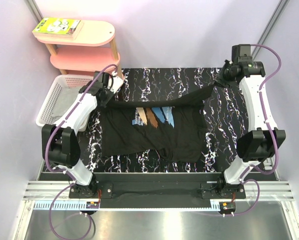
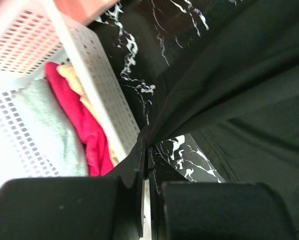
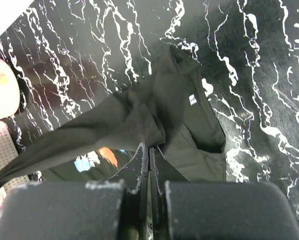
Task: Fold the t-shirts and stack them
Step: Fold the flattened tshirt in 1/3 of the way
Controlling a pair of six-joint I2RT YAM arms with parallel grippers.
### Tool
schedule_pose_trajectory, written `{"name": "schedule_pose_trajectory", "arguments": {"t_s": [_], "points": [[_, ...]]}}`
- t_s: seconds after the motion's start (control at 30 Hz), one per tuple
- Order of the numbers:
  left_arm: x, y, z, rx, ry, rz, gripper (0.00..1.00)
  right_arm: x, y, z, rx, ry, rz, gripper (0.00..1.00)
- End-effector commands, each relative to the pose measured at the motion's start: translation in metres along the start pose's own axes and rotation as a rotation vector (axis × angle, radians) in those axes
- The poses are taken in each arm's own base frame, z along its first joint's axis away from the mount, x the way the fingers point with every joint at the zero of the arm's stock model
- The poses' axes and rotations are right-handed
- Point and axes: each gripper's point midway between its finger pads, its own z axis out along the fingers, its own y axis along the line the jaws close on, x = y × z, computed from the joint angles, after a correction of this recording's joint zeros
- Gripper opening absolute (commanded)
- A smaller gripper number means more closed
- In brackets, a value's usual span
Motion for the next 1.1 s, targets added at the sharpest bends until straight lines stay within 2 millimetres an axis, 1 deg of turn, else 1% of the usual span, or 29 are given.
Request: {"name": "schedule_pose_trajectory", "arguments": {"t_s": [0.0, 0.03, 0.07, 0.1, 0.13, 0.2, 0.23, 0.3, 0.33, 0.43, 0.47, 0.5, 0.53, 0.57, 0.6, 0.63, 0.67, 0.7, 0.73, 0.77, 0.8, 0.83, 0.87, 0.9, 0.93, 0.97, 1.0, 1.03, 1.07], "points": [[-0.024, 0.027, -0.003, -0.11, -0.094, -0.021, 0.0, -0.025, 0.015, 0.002, -0.049, -0.066, 0.011, 0.0], [-0.026, 0.03, 0.003, -0.121, -0.09, -0.022, 0.0, -0.037, 0.024, -0.003, -0.071, -0.096, 0.006, 0.0], [-0.029, 0.035, 0.005, -0.136, -0.094, -0.019, 0.0, -0.039, 0.026, 0.0, -0.076, -0.092, 0.007, 0.0], [-0.035, 0.049, 0.004, -0.174, -0.106, -0.034, 0.0, -0.04, 0.028, 0.009, -0.076, -0.074, 0.013, 0.0], [-0.034, 0.051, 0.013, -0.177, -0.09, -0.035, 0.0, -0.043, 0.033, 0.008, -0.091, -0.078, 0.014, 0.0], [-0.033, 0.062, 0.018, -0.201, -0.073, -0.041, 0.0, -0.037, 0.036, 0.014, -0.107, -0.04, 0.028, 0.0], [-0.029, 0.061, 0.026, -0.196, -0.057, -0.037, 0.0, -0.03, 0.033, 0.019, -0.101, -0.016, 0.032, 0.0], [-0.02, 0.058, 0.034, -0.192, -0.037, -0.038, 0.0, -0.024, 0.028, 0.018, -0.092, -0.009, 0.028, 0.0], [-0.017, 0.055, 0.038, -0.187, -0.031, -0.038, 0.0, -0.014, 0.02, 0.025, -0.07, 0.016, 0.026, 0.0], [-0.009, 0.049, 0.049, -0.184, -0.028, -0.038, 0.0, -0.013, 0.014, 0.028, -0.049, 0.009, 0.019, 0.0], [-0.009, 0.048, 0.053, -0.187, -0.026, -0.039, 0.0, -0.013, 0.013, 0.035, -0.044, 0.018, 0.021, 0.0], [-0.015, 0.054, 0.053, -0.203, -0.035, -0.046, 0.0, -0.014, 0.015, 0.038, -0.046, 0.019, 0.02, 0.0], [-0.015, 0.053, 0.062, -0.198, -0.022, -0.045, 0.0, -0.025, 0.023, 0.035, -0.065, -0.009, 0.017, 0.0], [-0.027, 0.061, 0.059, -0.218, -0.041, -0.05, 0.0, -0.028, 0.023, 0.046, -0.056, -0.002, 0.02, 0.0], [-0.028, 0.062, 0.065, -0.216, -0.034, -0.051, 0.0, -0.043, 0.033, 0.041, -0.079, -0.043, 0.016, 0.0], [-0.034, 0.066, 0.066, -0.222, -0.042, -0.052, 0.0, -0.05, 0.035, 0.043, -0.082, -0.055, 0.016, 0.0], [-0.048, 0.076, 0.061, -0.241, -0.07, -0.059, 0.0, -0.052, 0.035, 0.061, -0.069, -0.044, 0.014, 0.0], [-0.05, 0.077, 0.067, -0.244, -0.064, -0.056, 0.0, -0.071, 0.046, 0.054, -0.097, -0.098, 0.008, 0.0], [-0.056, 0.081, 0.068, -0.253, -0.07, -0.055, 0.0, -0.078, 0.049, 0.056, -0.104, -0.112, 0.008, 0.0], [-0.068, 0.093, 0.063, -0.283, -0.091, -0.064, 0.0, -0.078, 0.05, 0.077, -0.097, -0.089, 0.014, 0.0], [-0.071, 0.095, 0.069, -0.29, -0.084, -0.062, 0.0, -0.1, 0.066, 0.061, -0.149, -0.156, 0.013, 0.0], [-0.075, 0.099, 0.069, -0.298, -0.085, -0.061, 0.0, -0.091, 0.063, 0.08, -0.136, -0.103, 0.034, 0.0], [-0.08, 0.103, 0.068, -0.301, -0.086, -0.068, 0.0, -0.101, 0.074, 0.067, -0.173, -0.138, 0.036, 0.0], [-0.082, 0.104, 0.066, -0.3, -0.091, -0.076, 0.0, -0.092, 0.07, 0.071, -0.158, -0.099, 0.044, 0.0], [-0.083, 0.103, 0.063, -0.296, -0.096, -0.08, 0.0, -0.088, 0.069, 0.071, -0.16, -0.076, 0.049, 0.0], [-0.078, 0.098, 0.059, -0.278, -0.098, -0.079, 0.0, -0.083, 0.068, 0.069, -0.153, -0.059, 0.049, 0.0], [-0.074, 0.093, 0.057, -0.263, -0.099, -0.078, 0.0, -0.065, 0.055, 0.082, -0.112, 0.008, 0.054, 0.0], [-0.06, 0.079, 0.063, -0.229, -0.074, -0.064, 0.0, -0.064, 0.057, 0.063, -0.121, -0.001, 0.047, 0.0], [-0.057, 0.078, 0.053, -0.228, -0.086, -0.066, 0.0, -0.037, 0.038, 0.08, -0.064, 0.084, 0.058, 0.0]]}}
